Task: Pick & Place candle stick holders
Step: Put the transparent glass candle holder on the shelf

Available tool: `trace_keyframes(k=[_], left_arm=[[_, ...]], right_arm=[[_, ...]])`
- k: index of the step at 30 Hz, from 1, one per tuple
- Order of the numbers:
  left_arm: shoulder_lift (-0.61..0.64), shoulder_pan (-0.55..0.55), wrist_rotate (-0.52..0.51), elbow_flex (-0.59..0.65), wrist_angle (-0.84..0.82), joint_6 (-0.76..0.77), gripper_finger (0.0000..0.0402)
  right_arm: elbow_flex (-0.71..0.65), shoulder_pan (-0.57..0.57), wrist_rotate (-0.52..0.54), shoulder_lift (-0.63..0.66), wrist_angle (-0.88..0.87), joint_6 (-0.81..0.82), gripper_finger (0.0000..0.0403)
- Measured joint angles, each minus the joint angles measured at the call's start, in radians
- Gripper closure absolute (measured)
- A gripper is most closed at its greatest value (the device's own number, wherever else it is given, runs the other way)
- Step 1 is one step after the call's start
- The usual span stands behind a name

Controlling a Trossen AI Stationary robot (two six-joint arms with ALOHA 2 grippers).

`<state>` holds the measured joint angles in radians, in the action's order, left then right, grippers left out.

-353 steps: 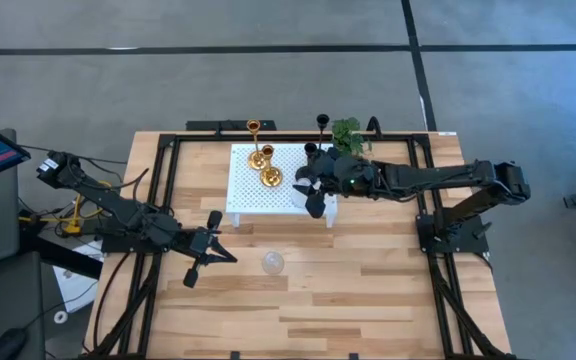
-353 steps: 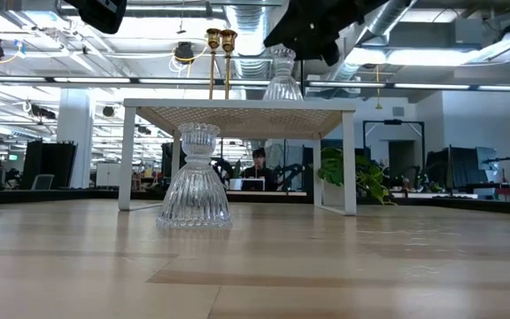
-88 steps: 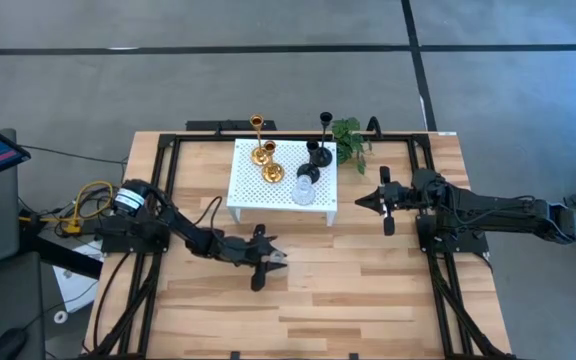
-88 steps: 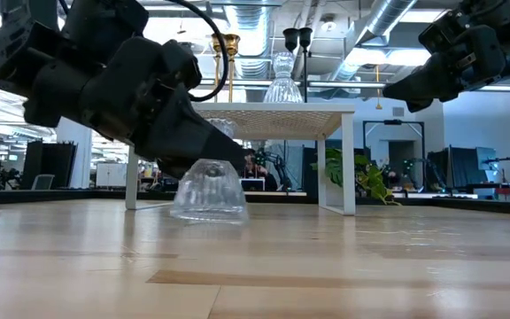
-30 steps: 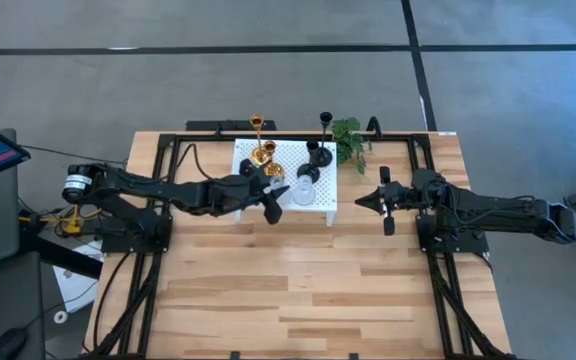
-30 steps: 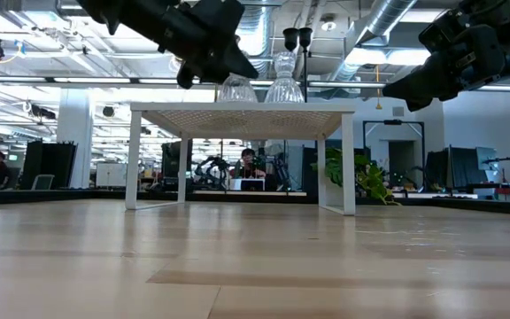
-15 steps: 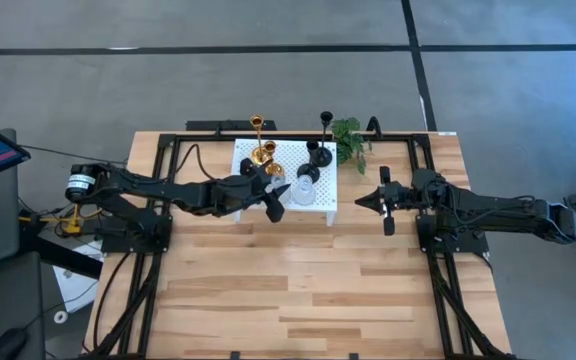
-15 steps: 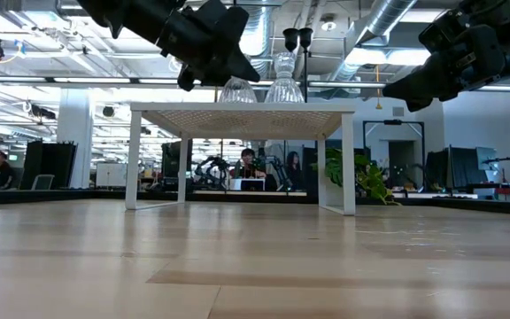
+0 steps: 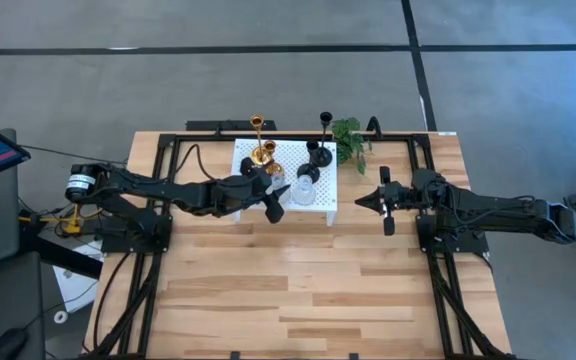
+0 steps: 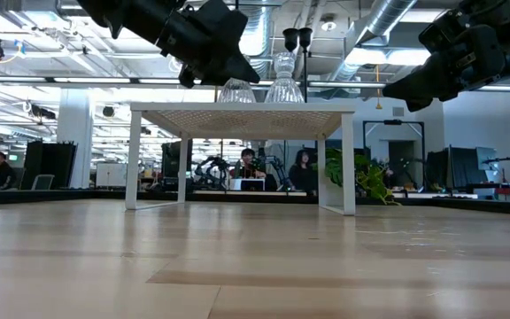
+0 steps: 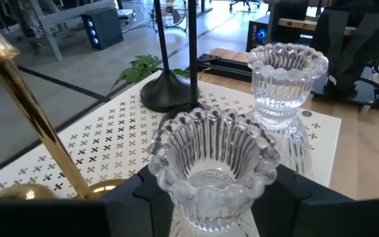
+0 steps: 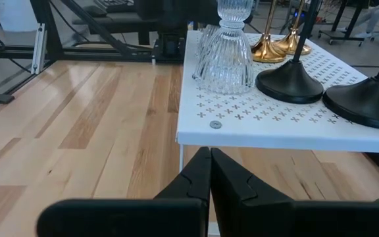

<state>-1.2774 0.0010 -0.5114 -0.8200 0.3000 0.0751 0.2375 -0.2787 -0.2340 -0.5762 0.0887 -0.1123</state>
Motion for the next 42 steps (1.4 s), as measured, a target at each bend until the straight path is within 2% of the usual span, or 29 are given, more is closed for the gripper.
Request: trace_keyframes(k=[4,13,18,28,42], left_arm=[[-0.002,0.000,0.000,0.002,-0.001,-0.023,0.0220],[-0.003,0.000,0.000,0.003,0.002,-0.023,0.0125],[-0.003,0.000,0.000,0.003,0.015,-0.023,0.0094],[0.002,0.000,0.001,0.003,0.022,-0.023,0.0067],[0.097,-0.071,0.015,0.002,0.018,-0.037,0.0067]], right_arm=[[0.000,0.000,0.000,0.000,0.000,0.000,0.0403],[0.000,0.000,0.000,0.000,0.000,0.000,0.0403],[0.000,0.000,0.000,0.000,0.000,0.000,0.0403],[0.000,0.000,0.000,0.000,0.000,0.000,0.0403],[0.000,0.000,0.000,0.000,-0.007,0.000,0.0403]])
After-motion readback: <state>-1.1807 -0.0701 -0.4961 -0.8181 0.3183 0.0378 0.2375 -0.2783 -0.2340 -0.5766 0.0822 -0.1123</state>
